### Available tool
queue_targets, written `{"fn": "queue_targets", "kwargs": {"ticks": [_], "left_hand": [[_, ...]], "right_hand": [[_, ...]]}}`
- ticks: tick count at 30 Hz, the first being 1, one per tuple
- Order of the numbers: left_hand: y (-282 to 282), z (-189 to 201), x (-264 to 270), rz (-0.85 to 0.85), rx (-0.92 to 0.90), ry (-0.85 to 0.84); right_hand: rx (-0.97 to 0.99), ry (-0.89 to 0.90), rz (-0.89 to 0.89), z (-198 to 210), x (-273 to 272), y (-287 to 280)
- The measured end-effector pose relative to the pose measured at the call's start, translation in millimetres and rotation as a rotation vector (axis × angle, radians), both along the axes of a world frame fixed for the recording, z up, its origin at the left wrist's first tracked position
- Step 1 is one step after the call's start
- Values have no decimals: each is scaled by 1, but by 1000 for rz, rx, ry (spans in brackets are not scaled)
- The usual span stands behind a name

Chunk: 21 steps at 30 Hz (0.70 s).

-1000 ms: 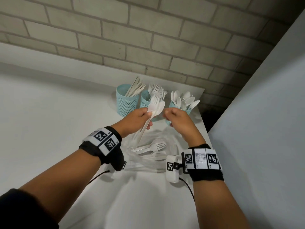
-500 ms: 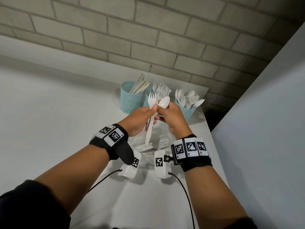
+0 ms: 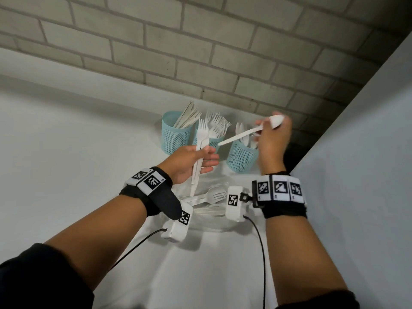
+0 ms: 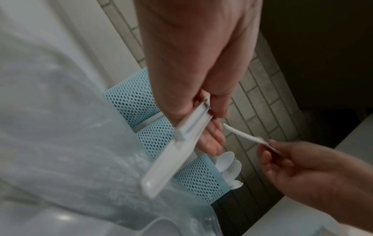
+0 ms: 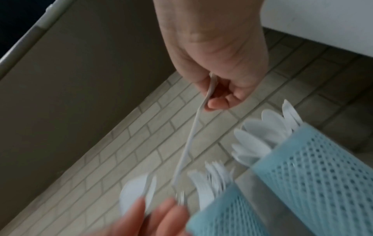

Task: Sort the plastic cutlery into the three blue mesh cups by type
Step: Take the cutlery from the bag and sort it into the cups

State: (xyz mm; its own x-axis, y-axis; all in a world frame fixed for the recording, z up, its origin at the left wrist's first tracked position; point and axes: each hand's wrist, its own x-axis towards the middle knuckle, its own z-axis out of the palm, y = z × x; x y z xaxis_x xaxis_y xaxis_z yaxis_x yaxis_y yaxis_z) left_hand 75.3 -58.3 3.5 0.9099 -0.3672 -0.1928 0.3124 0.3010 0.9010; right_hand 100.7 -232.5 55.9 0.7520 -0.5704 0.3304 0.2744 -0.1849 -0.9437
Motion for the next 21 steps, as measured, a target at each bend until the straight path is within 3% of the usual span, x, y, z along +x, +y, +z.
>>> {"fn": "queue_targets", "kwargs": {"ticks": [3, 6, 10, 14, 18, 21], "left_hand": [[-1, 2, -1, -20, 21, 15], [-4, 2, 0, -3, 44, 19], [-5, 1, 1, -22, -8, 34], [-1, 3, 0, -60, -84, 72], [3, 3, -1, -77, -110, 93], [4, 3, 0, -53, -144, 125]], "right_hand": [[-133, -161, -210, 18, -3, -18], [-350, -172, -298, 20, -1, -28], [-686, -48, -333, 2, 12, -32], [-1065, 232, -202, -25, 22, -34], [-1010, 350, -107, -31, 21, -28], [-935, 253, -141, -21, 18, -14]]}}
